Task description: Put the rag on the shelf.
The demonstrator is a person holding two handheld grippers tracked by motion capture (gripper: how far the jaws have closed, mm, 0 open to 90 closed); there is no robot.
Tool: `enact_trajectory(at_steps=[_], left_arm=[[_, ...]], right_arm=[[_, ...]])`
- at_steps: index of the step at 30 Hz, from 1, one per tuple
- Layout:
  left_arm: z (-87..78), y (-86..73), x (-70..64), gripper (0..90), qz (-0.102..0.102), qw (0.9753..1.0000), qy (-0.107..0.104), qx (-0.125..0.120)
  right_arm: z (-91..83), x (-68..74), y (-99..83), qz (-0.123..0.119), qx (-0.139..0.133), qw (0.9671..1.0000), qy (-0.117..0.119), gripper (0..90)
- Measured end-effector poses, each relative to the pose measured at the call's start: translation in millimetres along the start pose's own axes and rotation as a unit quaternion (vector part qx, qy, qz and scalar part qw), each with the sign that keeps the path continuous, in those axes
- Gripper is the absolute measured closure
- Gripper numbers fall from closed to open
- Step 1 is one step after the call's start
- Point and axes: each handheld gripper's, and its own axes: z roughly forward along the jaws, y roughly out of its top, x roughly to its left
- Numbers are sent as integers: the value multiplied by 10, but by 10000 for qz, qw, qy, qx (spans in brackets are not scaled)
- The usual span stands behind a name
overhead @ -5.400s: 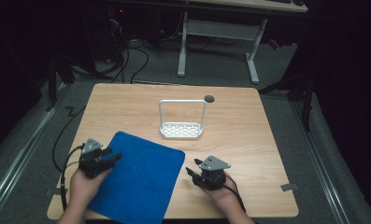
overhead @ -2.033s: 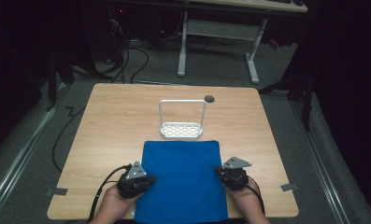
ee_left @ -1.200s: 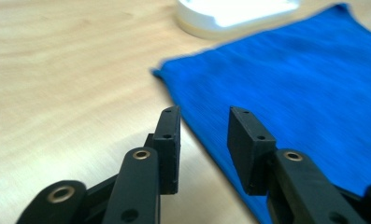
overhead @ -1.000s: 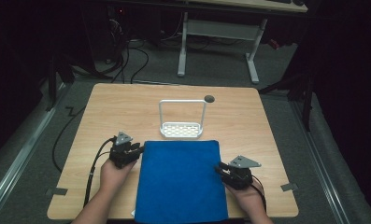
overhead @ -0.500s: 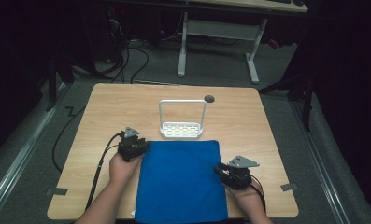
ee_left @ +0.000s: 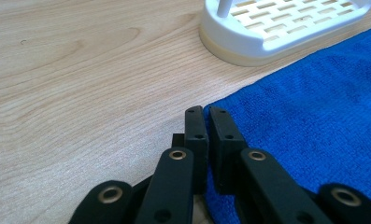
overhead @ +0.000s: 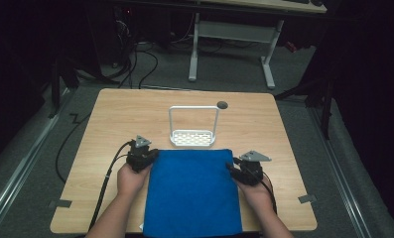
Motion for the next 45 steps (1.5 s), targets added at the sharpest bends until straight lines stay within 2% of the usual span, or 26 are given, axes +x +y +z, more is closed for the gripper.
enact_trajectory(at_steps=[2, 6, 9, 12, 21, 25, 27, 29, 32, 34, 35, 37, 40, 45], left_arm=[[-1, 0, 6, 870, -23, 10000, -26, 1], [-2, -1, 15, 870, -36, 10000, -76, 7], [-2, -1, 18, 870, -50, 9999, -91, 6], [-2, -1, 20, 870, -59, 9999, -103, 5], [-4, -3, 13, 876, -28, 9999, -142, 10], [-14, -12, 19, 879, -48, 9996, -295, 4], [-65, -28, 20, 879, -92, 9991, -387, -116], [-141, -42, -13, 880, -114, 9983, -475, -311], [-288, -58, -101, 879, 13, 9966, -465, -686], [-374, -108, -139, 879, 22, 9945, -427, -956], [-393, -117, -149, 880, 43, 9944, -392, -982], [-447, -114, -167, 878, 212, 9948, -256, -965], [-515, -128, -185, 878, 143, 9929, -308, -1140], [-610, -99, -255, 876, 214, 9896, -298, -1390]], right_arm=[[112, -80, 71, 96, 74, 9998, -146, 588], [320, -196, 167, 244, 236, 9992, -209, 573], [408, -211, 193, 205, 385, 9988, -242, 573], [445, -217, 194, 157, 393, 9988, -254, 587], [455, -165, 201, -60, 400, 9991, -151, 868], [443, -117, 202, -205, 388, 9987, -256, 888], [378, -91, 210, -233, 244, 9991, -253, 888], [275, -61, 221, -186, -19, 9996, -191, 888], [106, 7, 214, -166, -411, 9990, -95, 888], [27, 52, 193, -167, -581, 9981, -63, 887], [-9, 62, 181, -140, -688, 9975, 12, 887], [-71, 77, 175, -132, -812, 9966, 105, 887], [-160, 108, 158, -253, -928, 9953, 125, 887], [-261, 135, 178, -381, -1124, 9929, 76, 887]])
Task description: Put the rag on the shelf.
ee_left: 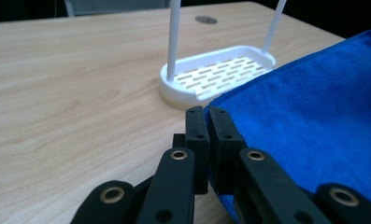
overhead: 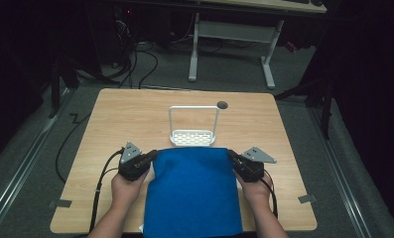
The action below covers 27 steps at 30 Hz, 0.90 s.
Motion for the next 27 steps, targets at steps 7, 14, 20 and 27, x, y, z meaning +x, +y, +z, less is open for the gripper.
enact_trajectory(at_steps=[7, 14, 20, 27], left_arm=[[-181, 101, -73, 875, 101, 9991, 13, -407], [-365, 231, -150, 875, 296, 9969, 34, -723], [-475, 382, -210, 876, 444, 9934, 43, -1053], [-550, 557, -212, 877, 488, 9888, 75, -1409]], right_arm=[[-137, 38, 90, -65, -340, 9994, -84, 887], [-289, 57, 204, -112, -698, 9974, -96, 887], [-410, 115, 335, -209, -990, 9948, -144, 887], [-519, 133, 487, -270, -1285, 9911, -199, 887]])
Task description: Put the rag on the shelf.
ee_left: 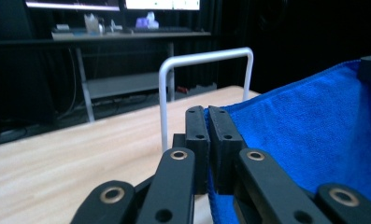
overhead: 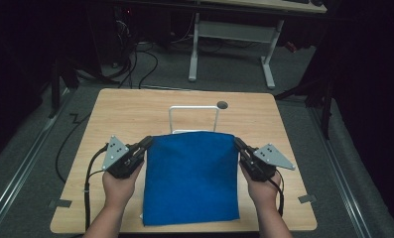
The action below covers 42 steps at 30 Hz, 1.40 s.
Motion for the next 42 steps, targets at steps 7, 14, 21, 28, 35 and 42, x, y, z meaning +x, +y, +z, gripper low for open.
enact_trajectory(at_steps=[7, 14, 21, 28, 35, 42], left_arm=[[18, 209, 5, 877, 165, 9997, 2, -176], [42, 455, 16, 877, 247, 9989, 31, -404], [61, 750, 47, 878, 370, 9975, 68, -598], [57, 937, 72, 880, 443, 9965, 78, -703], [90, 1014, 99, 881, 503, 9964, 102, -668], [320, 1027, 264, 881, 541, 9975, 247, -372]], right_arm=[[-46, -71, 185, 107, -281, 9995, -73, 887], [-62, -119, 434, 61, -492, 9987, -68, 887], [-93, -141, 698, -54, -710, 9975, -51, 887], [-121, -184, 867, -90, -850, 9963, -80, 887], [-120, -233, 918, -43, -857, 9963, -99, 887], [40, -360, 956, 96, -770, 9968, -182, 888]])
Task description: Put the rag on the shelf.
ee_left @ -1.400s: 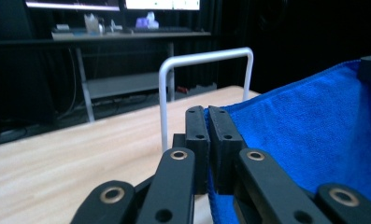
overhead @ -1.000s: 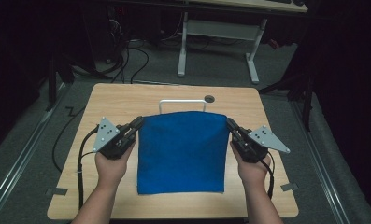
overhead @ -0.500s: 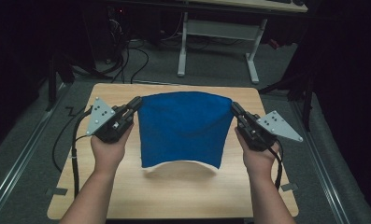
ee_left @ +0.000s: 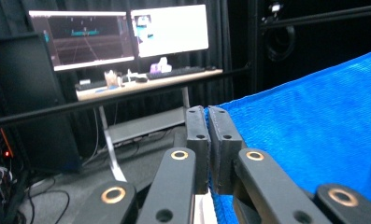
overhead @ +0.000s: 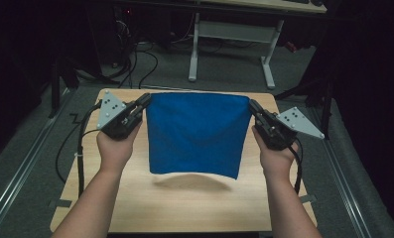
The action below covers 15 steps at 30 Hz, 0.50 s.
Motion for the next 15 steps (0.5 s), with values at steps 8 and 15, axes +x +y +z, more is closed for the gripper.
enact_trajectory(at_steps=[8, 15], left_arm=[[302, 11, 217, 881, 58, 9996, 188, 222], [561, 60, 341, 881, 235, 9980, 436, 381]], right_arm=[[316, -159, 74, 68, 113, 9998, -146, 888], [634, -257, 112, 116, 230, 9993, -287, 888]])
